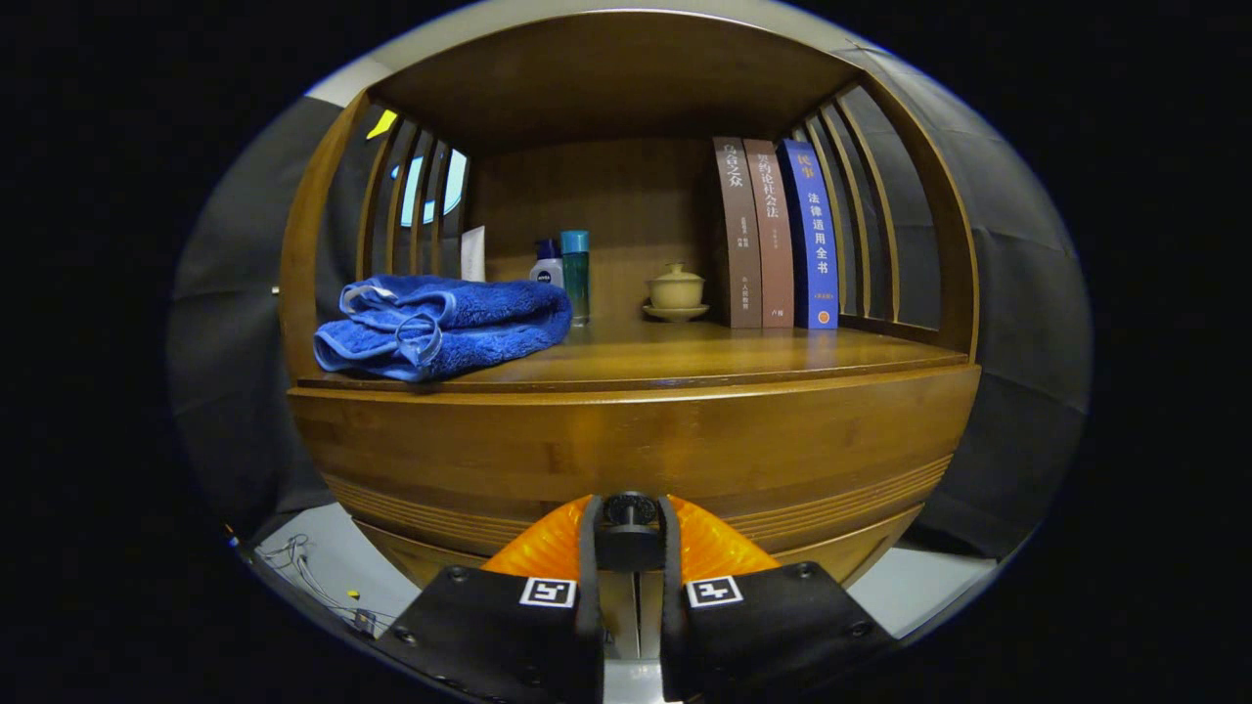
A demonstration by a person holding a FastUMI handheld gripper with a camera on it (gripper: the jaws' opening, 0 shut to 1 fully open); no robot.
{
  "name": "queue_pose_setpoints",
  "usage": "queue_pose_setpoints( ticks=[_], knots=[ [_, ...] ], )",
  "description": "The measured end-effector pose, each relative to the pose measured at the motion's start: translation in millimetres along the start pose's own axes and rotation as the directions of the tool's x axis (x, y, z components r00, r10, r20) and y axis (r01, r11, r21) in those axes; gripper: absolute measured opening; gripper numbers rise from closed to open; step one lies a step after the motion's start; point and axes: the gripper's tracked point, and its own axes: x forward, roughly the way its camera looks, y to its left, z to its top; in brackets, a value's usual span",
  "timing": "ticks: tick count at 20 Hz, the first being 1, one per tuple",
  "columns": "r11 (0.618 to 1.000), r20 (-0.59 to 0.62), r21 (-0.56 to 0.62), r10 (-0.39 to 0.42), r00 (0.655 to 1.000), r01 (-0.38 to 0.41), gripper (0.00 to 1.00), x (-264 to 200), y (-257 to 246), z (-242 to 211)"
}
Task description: Pull open the drawer, take out the items inside it, and place them on the countertop above the cabinet.
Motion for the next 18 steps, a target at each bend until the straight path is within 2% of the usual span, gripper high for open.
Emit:
queue_pose_setpoints(
  ticks=[18],
  knots=[
    [0.998, -0.044, 0.066, 0.017, 0.999, -0.014, 0.26, -114.3, -6.5, -20.2]
  ],
)
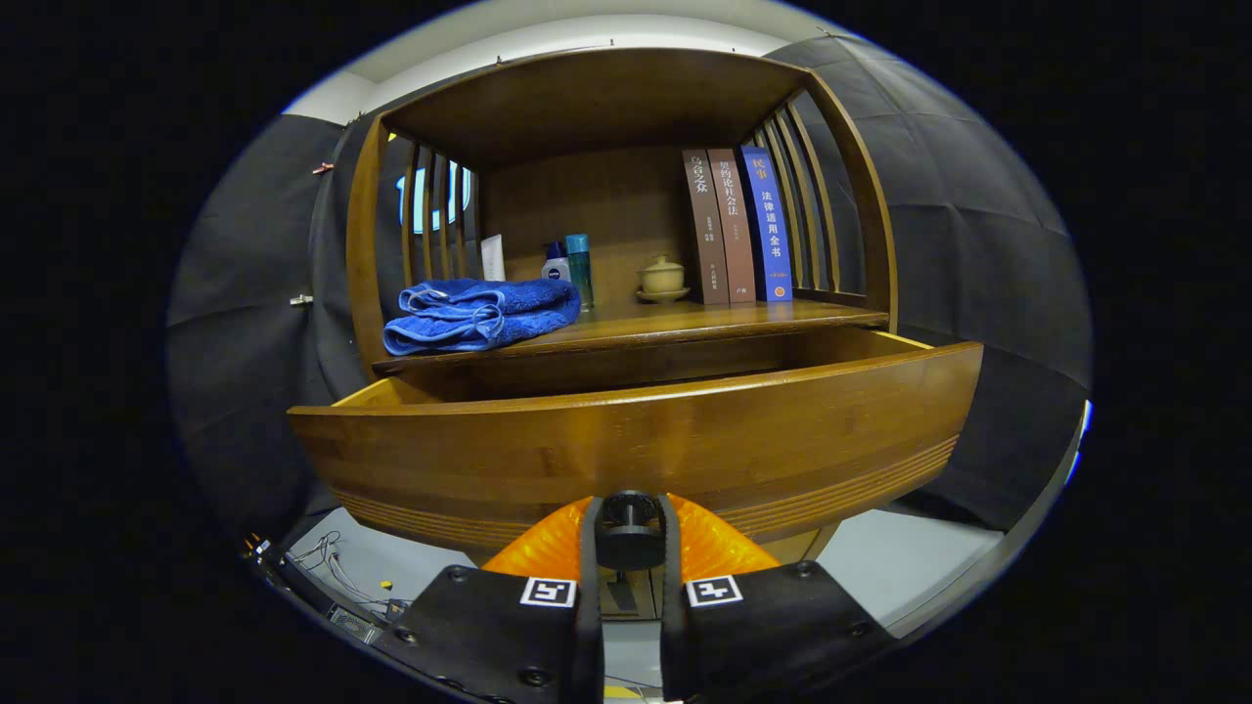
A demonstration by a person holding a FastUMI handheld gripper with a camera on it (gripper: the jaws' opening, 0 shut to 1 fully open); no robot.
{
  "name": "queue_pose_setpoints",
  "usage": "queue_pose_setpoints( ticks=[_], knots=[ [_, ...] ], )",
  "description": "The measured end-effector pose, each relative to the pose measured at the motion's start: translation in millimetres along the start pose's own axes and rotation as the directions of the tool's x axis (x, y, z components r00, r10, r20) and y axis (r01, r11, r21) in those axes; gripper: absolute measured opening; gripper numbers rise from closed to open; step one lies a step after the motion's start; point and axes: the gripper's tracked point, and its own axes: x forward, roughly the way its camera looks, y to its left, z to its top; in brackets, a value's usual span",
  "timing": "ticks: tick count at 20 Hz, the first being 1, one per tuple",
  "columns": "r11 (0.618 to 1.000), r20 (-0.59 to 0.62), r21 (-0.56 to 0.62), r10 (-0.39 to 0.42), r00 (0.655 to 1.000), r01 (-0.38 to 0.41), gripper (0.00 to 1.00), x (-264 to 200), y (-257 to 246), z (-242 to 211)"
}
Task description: Pull open the drawer, take out the items inside it, and place them on the countertop above the cabinet.
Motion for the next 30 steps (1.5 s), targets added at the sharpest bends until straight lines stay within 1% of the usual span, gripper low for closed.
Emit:
queue_pose_setpoints(
  ticks=[7, 12, 13, 19, 20, 21, 22, 23, 25, 27, 30],
  knots=[
    [1.0, -0.005, 0.019, 0.011, 1.0, -0.011, 0.26, -29.9, -1.5, -7.7],
    [1.0, -0.02, 0.011, 0.009, 1.0, -0.009, 0.26, -34.7, -2.7, -16.9],
    [1.0, -0.001, 0.007, 0.009, 1.0, -0.009, 0.26, -33.8, -2.7, -13.7],
    [1.0, -0.011, -0.013, 0.008, 1.0, -0.008, 0.26, -35.2, -2.0, -16.9],
    [1.0, -0.015, -0.015, 0.007, 1.0, -0.007, 0.28, -38.3, -2.5, -16.2],
    [1.0, -0.021, -0.019, 0.008, 1.0, -0.008, 0.33, -33.8, -1.6, -18.7],
    [1.0, -0.024, -0.025, 0.003, 1.0, -0.004, 0.43, -37.0, -3.0, -17.8],
    [0.999, -0.018, -0.033, -0.009, 1.0, 0.008, 0.48, -39.8, -6.9, -16.1],
    [0.998, 0.004, -0.051, -0.029, 1.0, 0.029, 0.72, -49.0, -14.1, -6.9],
    [0.998, 0.019, -0.056, -0.028, 0.999, 0.029, 0.97, -58.7, -18.3, 1.0],
    [0.997, 0.049, -0.072, -0.017, 0.999, 0.021, 0.96, -72.8, -22.3, 23.8]
  ],
)
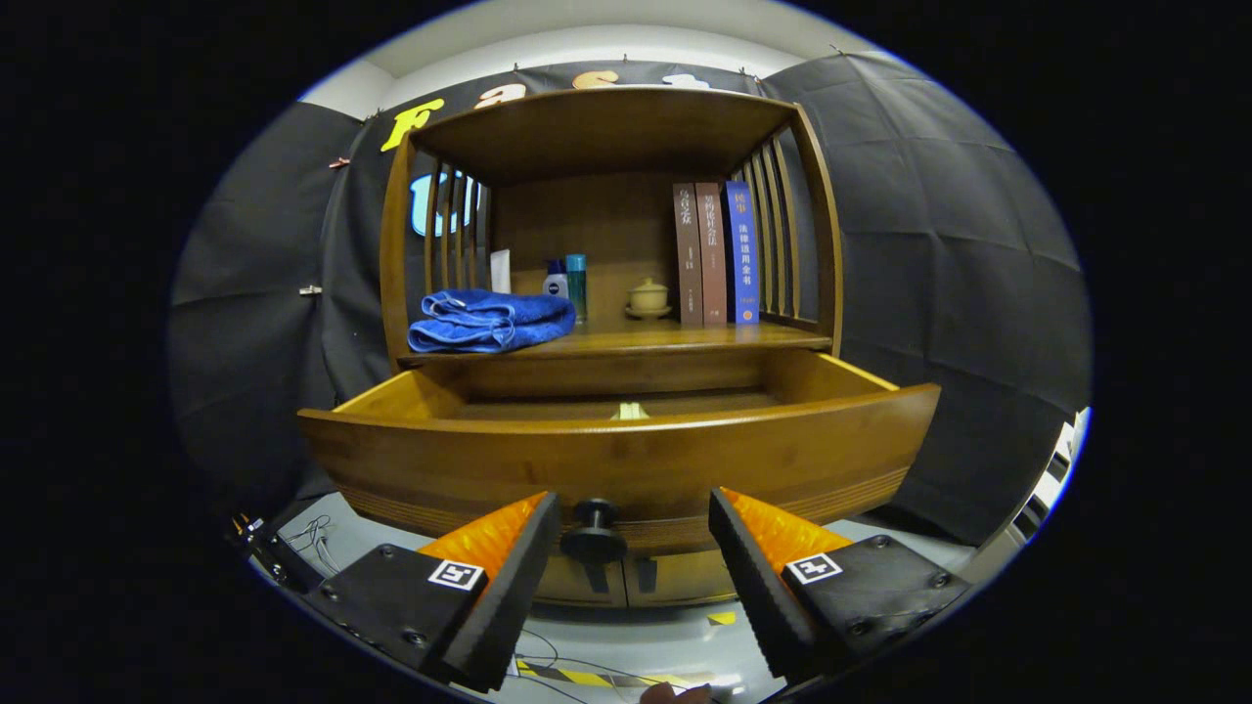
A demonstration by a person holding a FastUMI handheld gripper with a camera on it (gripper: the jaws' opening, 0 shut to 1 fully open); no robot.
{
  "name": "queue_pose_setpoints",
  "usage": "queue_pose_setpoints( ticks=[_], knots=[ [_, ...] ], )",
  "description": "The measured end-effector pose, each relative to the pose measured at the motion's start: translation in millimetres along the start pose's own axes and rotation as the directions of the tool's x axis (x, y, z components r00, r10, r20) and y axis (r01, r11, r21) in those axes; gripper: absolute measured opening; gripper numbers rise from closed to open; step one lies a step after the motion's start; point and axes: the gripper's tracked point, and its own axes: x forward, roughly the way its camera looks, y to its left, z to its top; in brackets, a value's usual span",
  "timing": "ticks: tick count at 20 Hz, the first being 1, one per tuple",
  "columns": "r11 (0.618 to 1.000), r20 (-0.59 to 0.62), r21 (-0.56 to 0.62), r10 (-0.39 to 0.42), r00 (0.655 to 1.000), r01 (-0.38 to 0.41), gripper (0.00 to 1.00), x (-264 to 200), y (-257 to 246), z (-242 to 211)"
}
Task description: Pull open the drawer, take out the items inside it, and place them on the countertop above the cabinet.
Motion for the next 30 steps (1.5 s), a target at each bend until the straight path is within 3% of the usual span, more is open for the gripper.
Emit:
queue_pose_setpoints(
  ticks=[6, 9, 14, 17, 20, 23, 30],
  knots=[
    [0.996, 0.035, -0.017, 0.084, 0.996, -0.084, 0.97, -11.1, 1.8, 76.1],
    [0.99, -0.005, 0.001, 0.141, 0.99, -0.141, 0.96, -3.9, 3.1, 106.8],
    [0.985, -0.019, -0.017, 0.17, 0.985, -0.17, 0.96, 19.1, -1.5, 163.2],
    [0.977, -0.1, -0.044, 0.203, 0.974, -0.208, 0.96, 42.9, 2.0, 170.5],
    [0.967, -0.271, -0.046, 0.23, 0.935, -0.251, 0.97, 78.6, 9.0, 143.7],
    [0.97, -0.437, -0.023, 0.206, 0.875, -0.24, 0.98, 121.5, 11.7, 103.3],
    [0.991, -0.698, 0.024, 0.108, 0.708, -0.129, 0.97, 181.9, 10.7, 11.5]
  ],
)
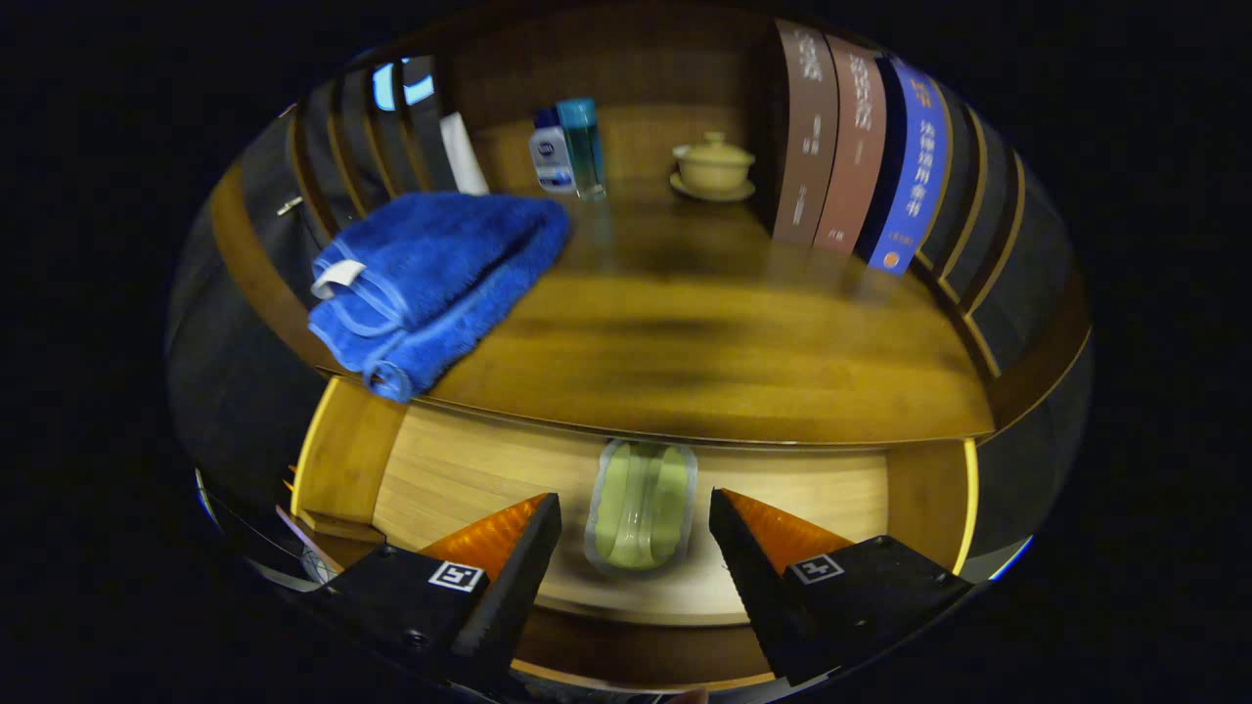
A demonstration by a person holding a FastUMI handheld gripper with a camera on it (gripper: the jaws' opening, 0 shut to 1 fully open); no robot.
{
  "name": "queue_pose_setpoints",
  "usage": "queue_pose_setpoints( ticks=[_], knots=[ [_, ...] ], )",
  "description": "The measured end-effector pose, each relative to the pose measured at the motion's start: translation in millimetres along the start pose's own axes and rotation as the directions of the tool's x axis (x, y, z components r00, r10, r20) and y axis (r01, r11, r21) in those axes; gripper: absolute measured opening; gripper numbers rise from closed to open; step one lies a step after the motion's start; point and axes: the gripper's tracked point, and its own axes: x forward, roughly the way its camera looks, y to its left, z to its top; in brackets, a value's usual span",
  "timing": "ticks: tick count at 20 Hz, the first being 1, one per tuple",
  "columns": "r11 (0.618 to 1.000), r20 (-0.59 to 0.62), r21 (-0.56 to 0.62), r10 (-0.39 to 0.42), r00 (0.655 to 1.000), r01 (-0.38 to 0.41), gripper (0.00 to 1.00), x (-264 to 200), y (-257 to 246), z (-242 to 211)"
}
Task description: Pull open the drawer, take out the items inside it, and place them on the countertop above the cabinet.
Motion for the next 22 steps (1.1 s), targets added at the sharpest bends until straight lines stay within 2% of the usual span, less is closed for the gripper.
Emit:
queue_pose_setpoints(
  ticks=[1, 3, 7, 9, 10, 14, 22],
  knots=[
    [1.0, -0.025, 0.018, -0.003, 1.0, 0.003, 0.96, 10.0, 0.9, -4.9],
    [0.999, -0.053, 0.016, -0.039, 0.998, 0.04, 0.86, 24.1, -3.4, -10.0],
    [0.996, -0.119, 0.012, -0.091, 0.989, 0.093, 0.47, 43.9, -10.4, -23.7],
    [0.996, -0.086, 0.028, -0.083, 0.993, 0.086, 0.27, 51.2, -7.5, -24.5],
    [0.996, -0.09, 0.041, -0.071, 0.993, 0.075, 0.17, 39.3, -4.8, -18.2],
    [0.999, -0.092, 0.042, -0.024, 0.995, 0.028, 0.18, 15.8, 2.3, -16.1],
    [0.994, -0.078, 0.02, 0.107, 0.991, -0.106, 0.17, -73.7, 35.3, -1.9]
  ],
)
